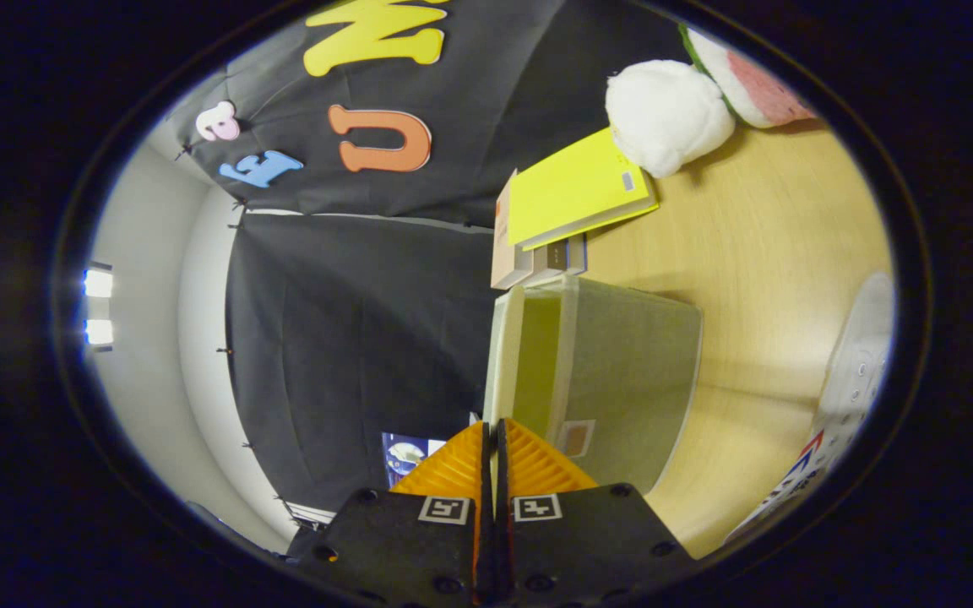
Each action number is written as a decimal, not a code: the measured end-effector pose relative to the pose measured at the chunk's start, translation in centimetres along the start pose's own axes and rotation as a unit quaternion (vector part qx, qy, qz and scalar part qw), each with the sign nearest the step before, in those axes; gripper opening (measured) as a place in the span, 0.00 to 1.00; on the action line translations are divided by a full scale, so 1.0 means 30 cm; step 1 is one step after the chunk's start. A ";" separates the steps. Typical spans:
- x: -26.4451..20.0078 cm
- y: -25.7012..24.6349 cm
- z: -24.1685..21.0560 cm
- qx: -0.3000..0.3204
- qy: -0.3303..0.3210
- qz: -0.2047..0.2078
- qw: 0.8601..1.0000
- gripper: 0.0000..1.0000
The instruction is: Open the storage box then place both shoes into the box .Put the left shoe in first, then the right shoe, with the right side of both shoes facing outward in a uniform manner.
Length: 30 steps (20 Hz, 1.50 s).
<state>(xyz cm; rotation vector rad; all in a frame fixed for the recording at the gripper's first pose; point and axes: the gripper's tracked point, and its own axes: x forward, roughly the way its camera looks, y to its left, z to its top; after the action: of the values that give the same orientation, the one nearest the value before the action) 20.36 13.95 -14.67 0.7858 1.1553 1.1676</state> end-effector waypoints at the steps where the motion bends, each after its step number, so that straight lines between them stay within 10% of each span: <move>1: 0.005 0.031 -0.001 -0.005 -0.006 -0.003 1.000 0.05; 21: 0.623 0.581 -0.035 -0.159 -0.059 -0.041 0.985 0.09; 24: 0.695 0.592 -0.039 -0.205 -0.065 -0.077 0.974 0.30; 27: 0.733 0.585 -0.053 -0.247 -0.062 -0.125 0.959 0.96; 30: 0.712 0.548 -0.035 -0.281 -0.088 -0.172 0.940 0.96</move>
<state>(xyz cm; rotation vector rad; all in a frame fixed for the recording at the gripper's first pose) 14.42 38.60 -5.48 0.2270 0.7143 1.0314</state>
